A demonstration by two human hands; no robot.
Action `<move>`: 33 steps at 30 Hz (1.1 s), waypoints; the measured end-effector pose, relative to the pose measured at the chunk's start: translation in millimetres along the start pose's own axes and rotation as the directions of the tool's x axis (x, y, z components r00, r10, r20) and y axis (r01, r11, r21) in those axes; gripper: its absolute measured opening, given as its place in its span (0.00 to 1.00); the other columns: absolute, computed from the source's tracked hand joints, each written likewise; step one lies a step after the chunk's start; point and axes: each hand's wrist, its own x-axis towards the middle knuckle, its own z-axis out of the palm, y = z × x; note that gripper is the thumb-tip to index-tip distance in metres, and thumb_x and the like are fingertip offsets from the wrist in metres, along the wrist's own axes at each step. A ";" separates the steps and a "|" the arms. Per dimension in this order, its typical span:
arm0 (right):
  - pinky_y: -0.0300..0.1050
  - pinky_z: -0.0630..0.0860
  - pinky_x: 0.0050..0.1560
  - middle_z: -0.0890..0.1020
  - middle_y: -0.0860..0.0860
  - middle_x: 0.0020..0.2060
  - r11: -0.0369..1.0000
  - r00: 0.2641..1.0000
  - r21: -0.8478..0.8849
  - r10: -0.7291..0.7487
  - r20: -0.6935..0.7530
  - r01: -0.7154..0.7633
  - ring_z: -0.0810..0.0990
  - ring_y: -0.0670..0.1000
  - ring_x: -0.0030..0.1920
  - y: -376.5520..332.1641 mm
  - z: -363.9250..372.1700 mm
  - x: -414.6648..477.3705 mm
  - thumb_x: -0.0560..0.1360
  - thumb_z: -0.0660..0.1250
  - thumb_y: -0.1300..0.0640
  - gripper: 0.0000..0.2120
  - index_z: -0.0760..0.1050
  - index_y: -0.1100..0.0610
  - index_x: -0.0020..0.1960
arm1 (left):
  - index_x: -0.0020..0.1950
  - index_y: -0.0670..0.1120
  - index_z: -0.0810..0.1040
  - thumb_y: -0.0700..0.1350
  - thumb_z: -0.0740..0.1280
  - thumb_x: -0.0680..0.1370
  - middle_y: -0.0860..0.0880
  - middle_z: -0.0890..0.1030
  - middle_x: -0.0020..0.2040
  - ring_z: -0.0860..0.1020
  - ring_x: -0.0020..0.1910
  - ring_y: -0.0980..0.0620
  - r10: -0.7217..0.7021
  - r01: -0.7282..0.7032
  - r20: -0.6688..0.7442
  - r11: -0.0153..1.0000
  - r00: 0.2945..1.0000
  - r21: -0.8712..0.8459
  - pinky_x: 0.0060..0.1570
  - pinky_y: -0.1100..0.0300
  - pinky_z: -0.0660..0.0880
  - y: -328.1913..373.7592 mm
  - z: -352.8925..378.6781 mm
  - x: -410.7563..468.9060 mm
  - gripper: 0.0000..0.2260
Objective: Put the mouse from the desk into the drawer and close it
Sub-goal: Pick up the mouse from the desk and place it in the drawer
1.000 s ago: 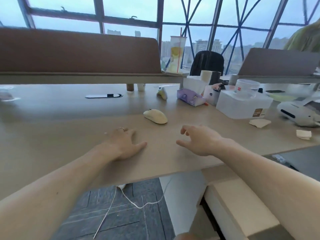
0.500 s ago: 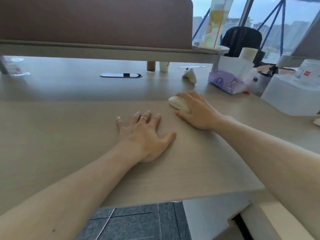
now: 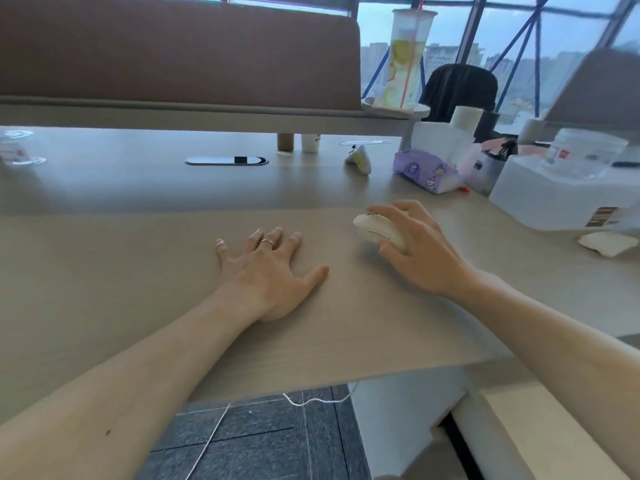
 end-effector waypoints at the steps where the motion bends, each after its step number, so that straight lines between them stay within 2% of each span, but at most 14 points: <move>1: 0.32 0.59 0.59 0.72 0.54 0.63 1.000 1.000 -0.014 -0.013 0.011 0.013 0.72 0.52 0.62 1.3 -9.8 -16.5 0.72 0.67 0.56 0.27 0.72 0.48 0.71 | 0.81 0.61 0.53 0.79 0.43 0.69 0.56 0.53 0.83 0.49 0.82 0.51 -0.002 0.002 -0.001 1.000 1.000 0.000 0.73 0.30 0.43 -0.1 -0.5 -0.4 0.43; 6: 0.37 0.60 0.66 0.70 0.54 0.66 0.998 0.997 -0.051 0.034 0.064 -0.031 0.69 0.52 0.68 14.3 -57.1 -108.7 0.74 0.66 0.58 0.27 0.70 0.46 0.72 | 0.80 0.61 0.57 0.78 0.45 0.71 0.56 0.56 0.82 0.53 0.81 0.50 -0.011 0.011 -0.017 1.000 1.000 0.001 0.74 0.31 0.47 2.8 -6.2 -7.7 0.41; 10: 0.40 0.61 0.64 0.69 0.51 0.69 0.990 0.995 -0.107 0.093 0.040 -0.088 0.68 0.52 0.67 28.5 -95.1 -174.7 0.76 0.65 0.60 0.27 0.68 0.45 0.73 | 0.80 0.58 0.58 0.76 0.49 0.73 0.54 0.56 0.83 0.53 0.81 0.47 0.002 -0.002 0.010 1.000 1.000 -0.007 0.75 0.33 0.49 24.2 -8.0 -21.8 0.39; 14: 0.43 0.61 0.66 0.70 0.49 0.69 0.973 0.982 -0.135 0.183 -0.054 -0.189 0.68 0.51 0.69 42.5 -123.7 -225.6 0.77 0.65 0.58 0.26 0.68 0.43 0.73 | 0.80 0.56 0.57 0.73 0.51 0.75 0.52 0.55 0.83 0.51 0.81 0.47 0.174 -0.172 0.074 0.985 0.982 -0.032 0.75 0.35 0.46 88.9 0.6 -53.0 0.38; 16: 0.44 0.61 0.66 0.70 0.47 0.69 0.963 0.972 -0.143 0.218 -0.084 -0.228 0.67 0.50 0.68 45.9 -133.9 -248.4 0.77 0.65 0.56 0.25 0.68 0.43 0.72 | 0.80 0.55 0.59 0.72 0.53 0.75 0.50 0.58 0.82 0.53 0.81 0.47 0.282 -0.279 0.061 0.959 0.958 -0.055 0.76 0.37 0.48 124.8 6.9 -71.9 0.37; 18: 0.44 0.60 0.66 0.69 0.46 0.69 0.955 0.964 -0.146 0.248 -0.094 -0.260 0.66 0.49 0.68 49.2 -140.9 -269.5 0.78 0.64 0.55 0.25 0.67 0.42 0.73 | 0.77 0.55 0.65 0.71 0.57 0.76 0.49 0.63 0.80 0.61 0.78 0.46 0.425 -0.423 -0.014 0.897 0.905 -0.125 0.76 0.44 0.54 156.4 13.5 -92.9 0.34; 20: 0.44 0.60 0.66 0.69 0.45 0.69 0.946 0.956 -0.142 0.280 -0.089 -0.290 0.65 0.48 0.69 54.3 -145.0 -287.2 0.77 0.64 0.55 0.26 0.67 0.42 0.73 | 0.75 0.54 0.68 0.68 0.59 0.77 0.50 0.68 0.78 0.66 0.75 0.46 0.600 -0.604 -0.091 0.770 0.795 -0.205 0.74 0.48 0.61 183.4 20.0 -117.3 0.31; 22: 0.44 0.61 0.65 0.68 0.46 0.69 0.938 0.949 -0.148 0.305 -0.078 -0.314 0.65 0.47 0.68 60.1 -145.9 -301.9 0.77 0.64 0.55 0.26 0.66 0.41 0.73 | 0.76 0.53 0.67 0.65 0.60 0.78 0.51 0.67 0.78 0.66 0.75 0.49 0.744 -0.748 -0.110 0.636 0.660 -0.191 0.74 0.50 0.62 206.7 28.7 -141.1 0.29; 23: 0.45 0.62 0.65 0.68 0.45 0.69 0.935 0.946 -0.146 0.315 -0.075 -0.323 0.65 0.47 0.68 62.5 -145.4 -308.2 0.77 0.64 0.55 0.26 0.66 0.41 0.73 | 0.78 0.53 0.65 0.64 0.61 0.79 0.52 0.66 0.78 0.64 0.76 0.50 0.780 -0.782 -0.102 0.597 0.618 -0.176 0.75 0.50 0.60 215.9 34.6 -150.0 0.30; 24: 0.45 0.63 0.65 0.68 0.45 0.69 0.932 0.942 -0.142 0.327 -0.077 -0.335 0.65 0.47 0.67 64.3 -144.6 -313.7 0.76 0.64 0.55 0.26 0.66 0.41 0.73 | 0.79 0.52 0.63 0.63 0.61 0.79 0.51 0.63 0.79 0.60 0.78 0.50 0.788 -0.789 -0.083 0.593 0.610 -0.165 0.76 0.50 0.58 223.9 41.2 -155.9 0.31; 25: 0.46 0.64 0.65 0.68 0.45 0.69 0.928 0.937 -0.135 0.339 -0.083 -0.348 0.65 0.47 0.67 66.5 -143.4 -318.0 0.76 0.65 0.55 0.26 0.66 0.41 0.72 | 0.80 0.52 0.60 0.64 0.62 0.78 0.50 0.60 0.81 0.57 0.79 0.49 0.772 -0.770 -0.057 0.620 0.633 -0.152 0.77 0.50 0.56 230.6 47.7 -158.3 0.33; 29: 0.51 0.64 0.69 0.69 0.45 0.69 0.912 0.918 -0.113 0.387 -0.085 -0.395 0.67 0.49 0.67 74.6 -134.8 -332.7 0.76 0.64 0.54 0.25 0.67 0.42 0.71 | 0.82 0.48 0.48 0.69 0.65 0.73 0.48 0.49 0.83 0.47 0.81 0.46 0.580 -0.563 0.089 0.811 0.810 -0.156 0.78 0.49 0.47 243.6 78.7 -146.4 0.48; 31: 0.53 0.64 0.70 0.69 0.45 0.69 0.905 0.911 -0.108 0.405 -0.077 -0.412 0.67 0.49 0.67 78.6 -129.3 -336.8 0.76 0.64 0.53 0.24 0.67 0.42 0.71 | 0.83 0.46 0.43 0.72 0.67 0.69 0.47 0.46 0.83 0.45 0.81 0.46 0.523 -0.495 0.147 0.848 0.840 -0.189 0.78 0.51 0.44 243.0 93.8 -138.6 0.54; 33: 0.51 0.63 0.70 0.68 0.45 0.69 0.897 0.900 -0.088 0.428 -0.077 -0.434 0.66 0.48 0.68 87.1 -122.2 -340.7 0.76 0.64 0.52 0.24 0.67 0.41 0.71 | 0.82 0.45 0.41 0.73 0.67 0.68 0.46 0.44 0.83 0.44 0.81 0.46 0.533 -0.513 0.174 0.846 0.828 -0.147 0.77 0.52 0.42 243.7 109.5 -136.8 0.58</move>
